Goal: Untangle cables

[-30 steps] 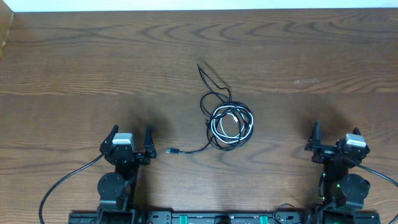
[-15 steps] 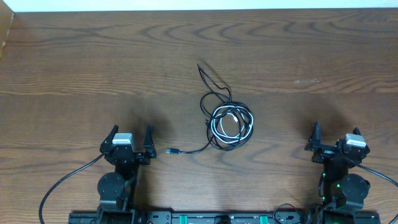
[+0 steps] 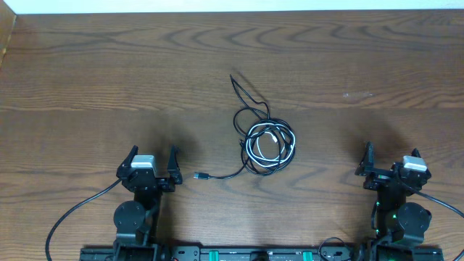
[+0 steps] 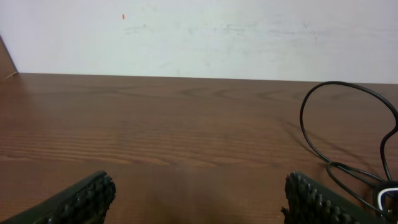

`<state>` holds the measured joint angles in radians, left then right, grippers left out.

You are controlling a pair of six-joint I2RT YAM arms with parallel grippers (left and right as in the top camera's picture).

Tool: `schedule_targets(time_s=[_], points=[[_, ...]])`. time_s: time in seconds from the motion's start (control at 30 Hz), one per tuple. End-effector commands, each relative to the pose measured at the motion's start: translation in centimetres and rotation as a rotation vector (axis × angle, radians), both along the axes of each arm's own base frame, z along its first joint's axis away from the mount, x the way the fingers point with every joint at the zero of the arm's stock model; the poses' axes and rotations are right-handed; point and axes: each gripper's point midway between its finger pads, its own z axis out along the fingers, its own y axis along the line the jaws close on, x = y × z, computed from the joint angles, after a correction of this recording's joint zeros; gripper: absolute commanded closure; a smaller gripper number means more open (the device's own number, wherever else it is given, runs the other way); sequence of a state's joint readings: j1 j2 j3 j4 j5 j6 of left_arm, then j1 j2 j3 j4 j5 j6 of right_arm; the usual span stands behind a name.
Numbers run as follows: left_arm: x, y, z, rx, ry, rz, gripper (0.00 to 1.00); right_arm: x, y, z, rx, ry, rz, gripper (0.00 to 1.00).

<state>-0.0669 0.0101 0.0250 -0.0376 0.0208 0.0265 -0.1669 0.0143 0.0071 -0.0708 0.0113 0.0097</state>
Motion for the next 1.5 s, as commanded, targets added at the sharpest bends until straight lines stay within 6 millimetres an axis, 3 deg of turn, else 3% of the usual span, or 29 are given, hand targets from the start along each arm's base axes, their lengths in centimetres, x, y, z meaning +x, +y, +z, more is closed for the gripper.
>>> schedule_targets(time_s=[0.0, 0.43, 0.7, 1.03, 1.3, 1.47], points=[[-0.1, 0.2, -1.7, 0.006, 0.049, 0.010, 0.12, 0.0, 0.2, 0.0, -0.015, 0.000, 0.012, 0.01], [0.0, 0.2, -1.6, 0.006, 0.043, 0.010, 0.12, 0.0, 0.2, 0.0, -0.015, 0.000, 0.012, 0.01], [0.1, 0.2, 0.7, -0.011, -0.036, 0.011, 0.12, 0.0, 0.2, 0.0, -0.015, 0.000, 0.012, 0.01], [0.1, 0.2, 0.8, -0.106, -0.034, 0.020, 0.12, 0.0, 0.2, 0.0, -0.015, 0.000, 0.012, 0.01], [-0.2, 0.2, 0.7, -0.116, 0.024, 0.024, 0.12, 0.0, 0.2, 0.0, -0.015, 0.000, 0.012, 0.01], [-0.4, 0.2, 1.8, -0.113, 0.066, 0.027, 0.12, 0.0, 0.2, 0.0, -0.015, 0.000, 0.012, 0.01]])
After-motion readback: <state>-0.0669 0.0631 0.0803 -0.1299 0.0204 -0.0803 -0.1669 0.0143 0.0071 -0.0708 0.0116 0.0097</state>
